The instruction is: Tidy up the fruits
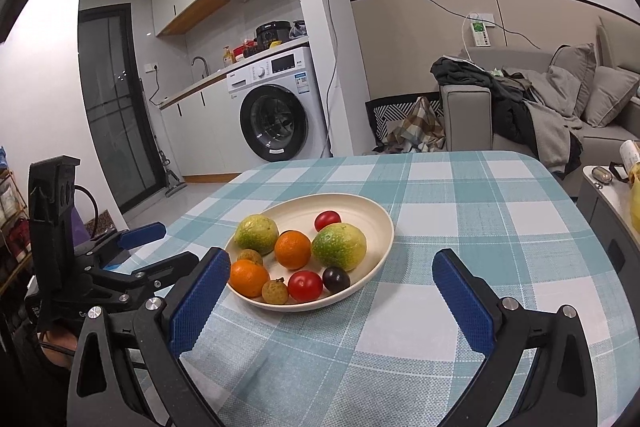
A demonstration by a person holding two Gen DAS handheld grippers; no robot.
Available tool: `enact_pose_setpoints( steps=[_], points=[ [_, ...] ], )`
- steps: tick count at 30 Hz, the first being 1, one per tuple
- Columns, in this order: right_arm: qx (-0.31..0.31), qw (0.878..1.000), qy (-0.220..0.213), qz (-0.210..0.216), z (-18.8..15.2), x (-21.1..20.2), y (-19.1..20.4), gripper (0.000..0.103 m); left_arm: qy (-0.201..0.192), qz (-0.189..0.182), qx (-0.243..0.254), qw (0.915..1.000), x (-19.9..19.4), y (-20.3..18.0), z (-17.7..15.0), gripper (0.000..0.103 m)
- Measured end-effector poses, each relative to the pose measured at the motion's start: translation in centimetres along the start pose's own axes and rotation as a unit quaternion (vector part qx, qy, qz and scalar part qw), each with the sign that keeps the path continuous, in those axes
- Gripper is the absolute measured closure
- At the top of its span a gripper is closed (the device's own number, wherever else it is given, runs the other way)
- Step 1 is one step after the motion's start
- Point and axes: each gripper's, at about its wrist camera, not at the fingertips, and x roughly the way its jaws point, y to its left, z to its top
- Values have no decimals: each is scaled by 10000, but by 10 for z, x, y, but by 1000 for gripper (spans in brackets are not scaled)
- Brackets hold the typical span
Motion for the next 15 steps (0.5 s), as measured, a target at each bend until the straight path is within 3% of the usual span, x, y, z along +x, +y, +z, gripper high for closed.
enact_pose_setpoints(
  steps=[15],
  points=[
    [-293, 9996, -46, -28, -2, -4, 12, 0, -9, 5, 8, 10000, 0, -1, 1, 1]
  ],
)
